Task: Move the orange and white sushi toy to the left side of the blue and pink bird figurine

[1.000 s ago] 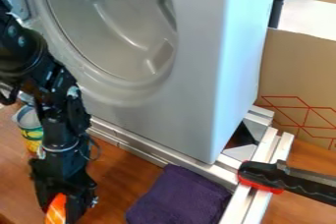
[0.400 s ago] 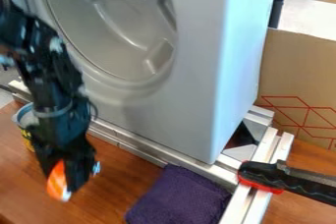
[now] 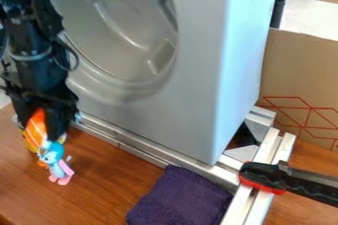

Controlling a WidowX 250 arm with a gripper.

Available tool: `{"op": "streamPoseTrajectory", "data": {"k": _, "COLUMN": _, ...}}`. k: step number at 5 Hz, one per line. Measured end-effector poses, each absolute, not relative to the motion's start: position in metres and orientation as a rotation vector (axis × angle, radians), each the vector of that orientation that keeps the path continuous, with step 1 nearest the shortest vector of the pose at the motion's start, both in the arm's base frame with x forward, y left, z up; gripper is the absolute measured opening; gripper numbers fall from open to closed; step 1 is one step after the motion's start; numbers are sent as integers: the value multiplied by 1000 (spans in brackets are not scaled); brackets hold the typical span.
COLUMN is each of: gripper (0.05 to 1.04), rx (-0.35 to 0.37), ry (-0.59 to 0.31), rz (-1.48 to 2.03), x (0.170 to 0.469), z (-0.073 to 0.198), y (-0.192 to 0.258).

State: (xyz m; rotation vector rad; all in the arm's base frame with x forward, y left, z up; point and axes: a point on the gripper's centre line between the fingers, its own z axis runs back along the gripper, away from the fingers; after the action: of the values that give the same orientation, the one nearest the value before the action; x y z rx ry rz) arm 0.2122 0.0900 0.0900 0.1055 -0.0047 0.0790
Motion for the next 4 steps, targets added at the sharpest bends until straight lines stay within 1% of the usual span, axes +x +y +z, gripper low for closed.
{"op": "streamPoseTrajectory", "data": {"k": 1, "gripper": 613, "rx": 132, "ry": 35, "rz": 177, "x": 199, "z": 97, "y": 116}}
{"op": "streamPoseTrajectory", "data": {"k": 2, "gripper": 613, "rx": 135, "ry": 92, "rz": 264, "x": 187, "z": 90, "y": 134}}
{"op": "streamPoseTrajectory", "data": {"k": 3, "gripper": 613, "rx": 129, "ry": 69, "rz": 273, "x": 181, "z": 73, "y": 157}}
{"op": "streamPoseTrajectory", "data": {"k": 4, "gripper": 613, "rx": 123, "ry": 44, "rz": 245, "x": 183, "z": 54, "y": 172}}
